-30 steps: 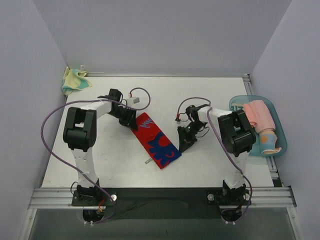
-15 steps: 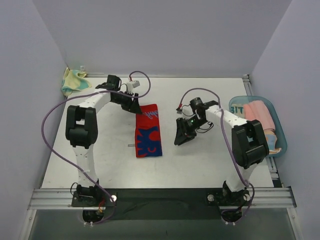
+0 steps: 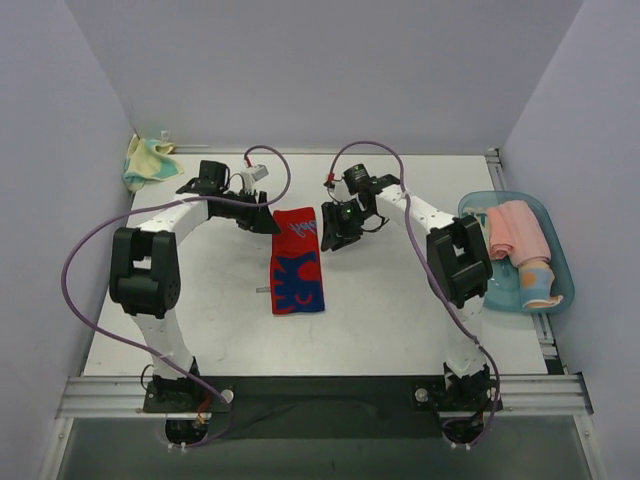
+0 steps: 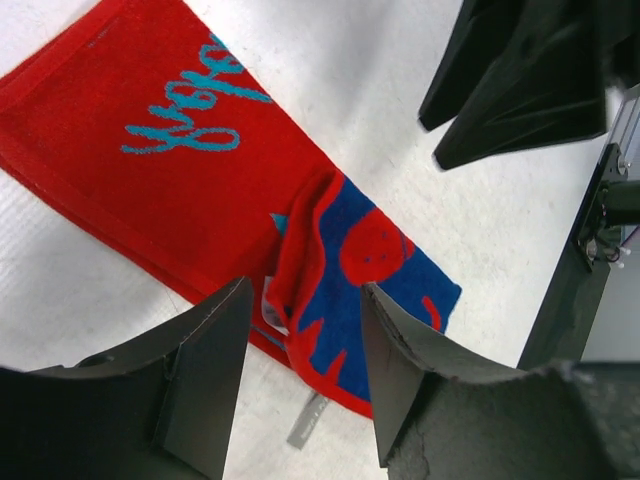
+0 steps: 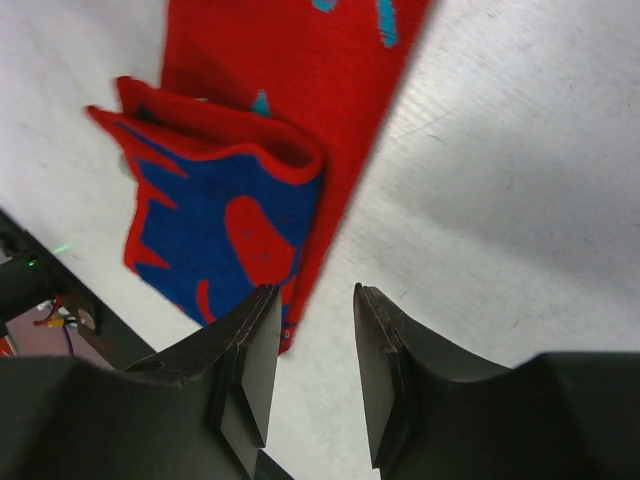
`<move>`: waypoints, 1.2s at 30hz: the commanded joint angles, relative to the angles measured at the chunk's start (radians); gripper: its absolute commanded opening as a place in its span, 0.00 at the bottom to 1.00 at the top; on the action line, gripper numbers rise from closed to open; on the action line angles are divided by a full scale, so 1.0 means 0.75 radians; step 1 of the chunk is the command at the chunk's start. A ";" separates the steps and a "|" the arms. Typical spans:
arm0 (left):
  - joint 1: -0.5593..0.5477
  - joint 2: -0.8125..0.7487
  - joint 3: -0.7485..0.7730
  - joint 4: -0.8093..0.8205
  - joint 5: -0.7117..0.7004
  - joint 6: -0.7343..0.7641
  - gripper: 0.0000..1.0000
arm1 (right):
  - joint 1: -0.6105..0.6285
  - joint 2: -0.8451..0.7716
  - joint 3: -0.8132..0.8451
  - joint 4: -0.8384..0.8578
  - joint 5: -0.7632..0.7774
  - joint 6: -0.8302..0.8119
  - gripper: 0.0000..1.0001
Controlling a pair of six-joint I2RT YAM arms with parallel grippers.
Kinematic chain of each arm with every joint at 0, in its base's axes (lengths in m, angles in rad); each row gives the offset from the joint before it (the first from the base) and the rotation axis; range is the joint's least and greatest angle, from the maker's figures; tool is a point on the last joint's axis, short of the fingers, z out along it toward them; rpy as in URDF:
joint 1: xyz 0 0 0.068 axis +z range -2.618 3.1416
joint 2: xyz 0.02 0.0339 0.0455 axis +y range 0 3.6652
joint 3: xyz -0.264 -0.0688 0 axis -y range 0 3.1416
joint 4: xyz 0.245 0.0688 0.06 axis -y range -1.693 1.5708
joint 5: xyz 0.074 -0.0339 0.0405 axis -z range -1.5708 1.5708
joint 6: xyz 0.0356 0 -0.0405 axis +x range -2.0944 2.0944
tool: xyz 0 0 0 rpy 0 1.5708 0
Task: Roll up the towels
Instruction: Fold the towel
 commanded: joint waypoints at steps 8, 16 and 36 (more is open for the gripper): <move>-0.016 0.239 0.066 0.288 0.076 -0.240 0.52 | 0.025 0.137 0.071 -0.019 0.026 0.051 0.36; -0.016 0.372 0.105 0.329 0.049 -0.306 0.50 | 0.065 0.153 0.087 -0.005 -0.039 0.055 0.36; -0.016 0.426 0.089 0.307 -0.039 -0.304 0.42 | 0.096 0.225 0.141 -0.003 -0.080 0.073 0.16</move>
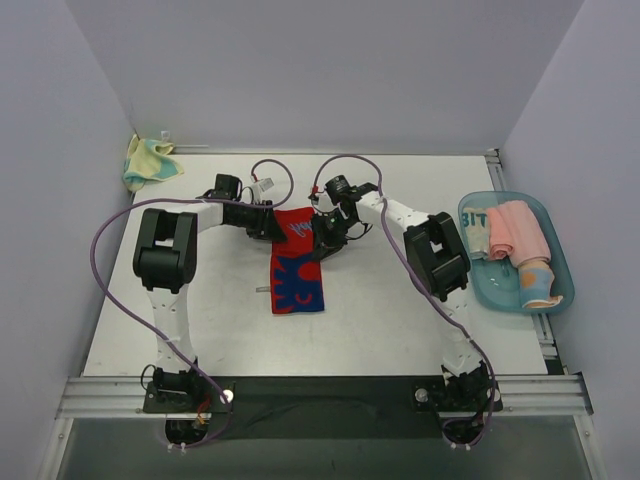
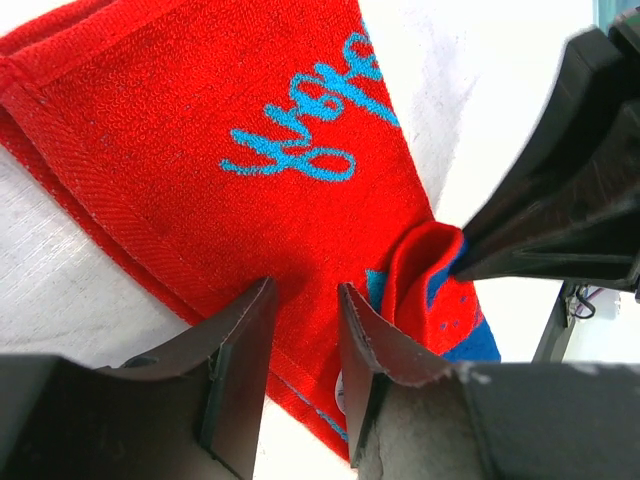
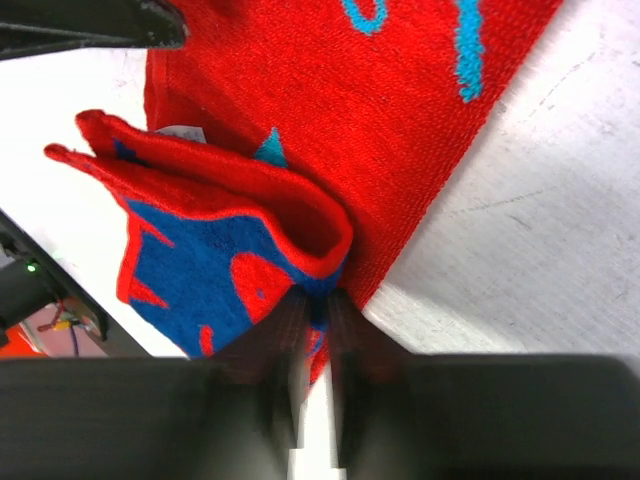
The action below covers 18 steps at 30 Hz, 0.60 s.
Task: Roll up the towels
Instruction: Fold the towel
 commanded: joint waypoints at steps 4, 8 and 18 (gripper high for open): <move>-0.001 0.026 0.022 0.034 -0.039 0.010 0.41 | -0.002 -0.068 0.012 -0.028 -0.061 0.007 0.00; -0.001 0.024 0.018 0.034 -0.041 0.012 0.41 | -0.014 -0.099 -0.025 -0.016 -0.066 0.013 0.00; -0.001 0.026 0.022 0.029 -0.047 0.012 0.41 | -0.033 -0.158 -0.092 0.011 -0.084 0.028 0.00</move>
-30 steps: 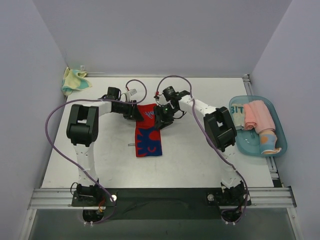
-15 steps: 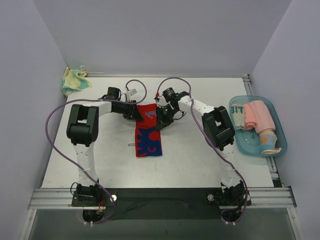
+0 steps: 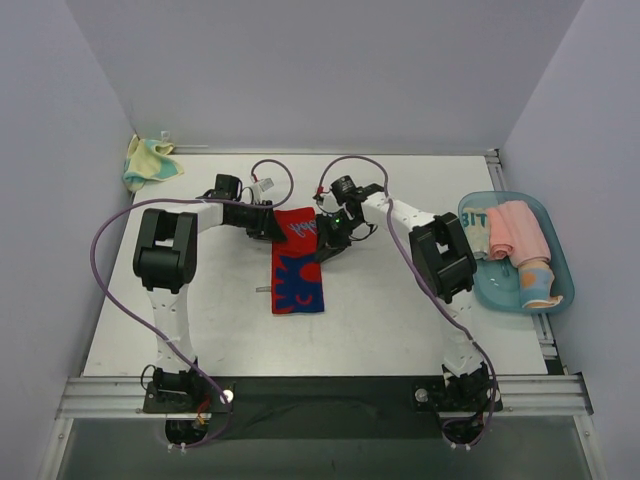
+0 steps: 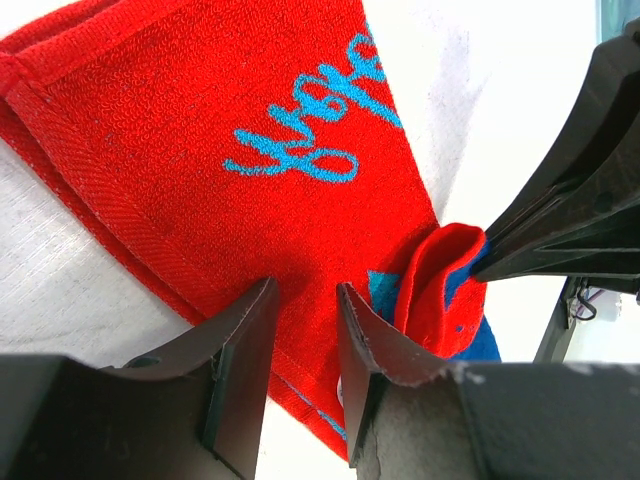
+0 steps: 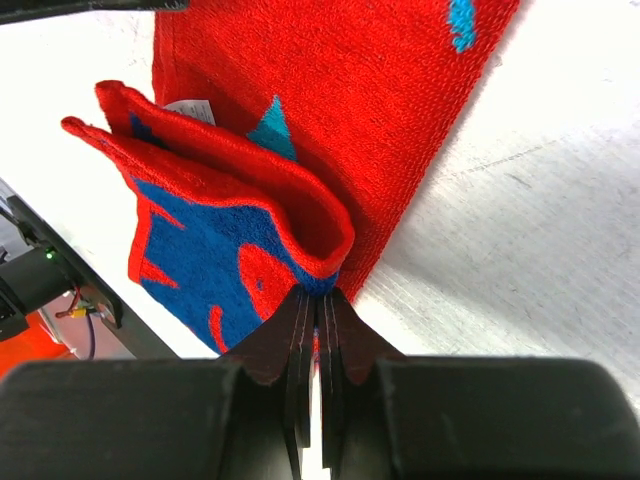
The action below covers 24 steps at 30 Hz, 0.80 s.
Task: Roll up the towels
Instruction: Fold the towel
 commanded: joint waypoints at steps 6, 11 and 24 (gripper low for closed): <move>-0.001 0.027 0.020 0.028 -0.041 0.012 0.41 | -0.010 -0.042 0.036 -0.009 -0.012 0.011 0.00; -0.001 0.033 0.024 0.022 -0.037 0.016 0.42 | -0.018 0.005 0.058 -0.013 0.011 0.013 0.00; 0.103 -0.561 -0.076 -0.069 0.093 0.276 0.76 | -0.043 -0.191 0.003 -0.101 0.107 -0.038 0.37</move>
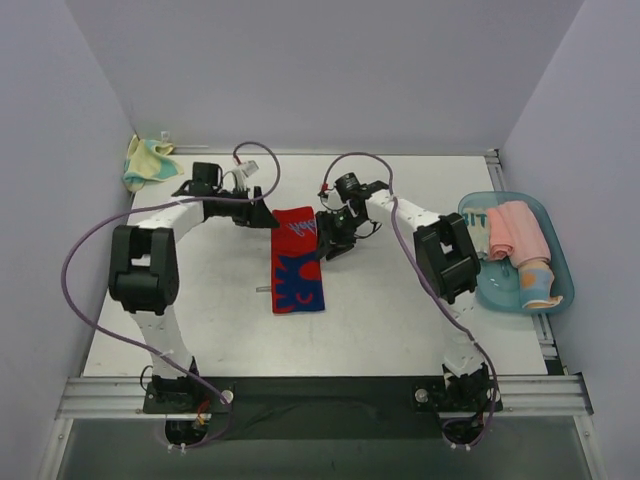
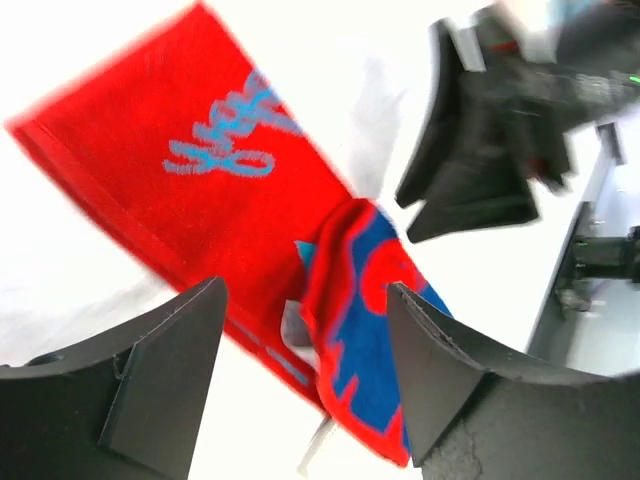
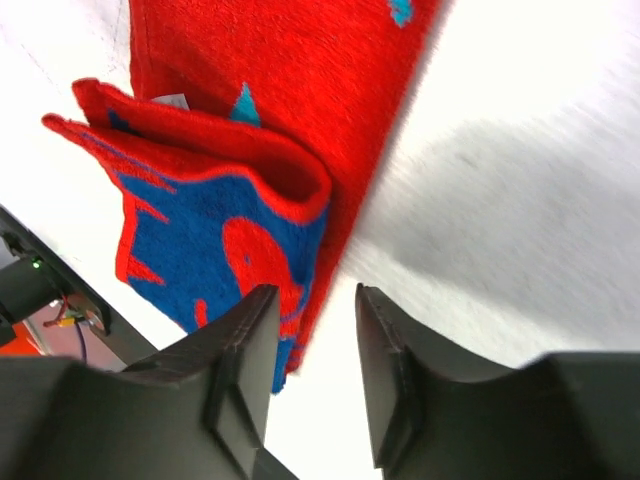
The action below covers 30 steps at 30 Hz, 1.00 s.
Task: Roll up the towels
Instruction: Fold the towel, then roll the towel
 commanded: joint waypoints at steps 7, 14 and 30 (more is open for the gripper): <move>-0.065 -0.767 -0.390 -0.300 -0.249 0.845 0.70 | 0.013 -0.293 -0.019 -0.094 -0.085 -0.016 0.38; -0.523 -1.058 -0.714 -0.325 -0.638 1.138 0.54 | 0.111 -0.199 -0.115 -0.043 -0.270 0.050 0.30; -0.963 -0.743 -0.862 0.005 -1.118 1.134 0.54 | 0.134 0.003 -0.148 0.000 -0.274 0.054 0.25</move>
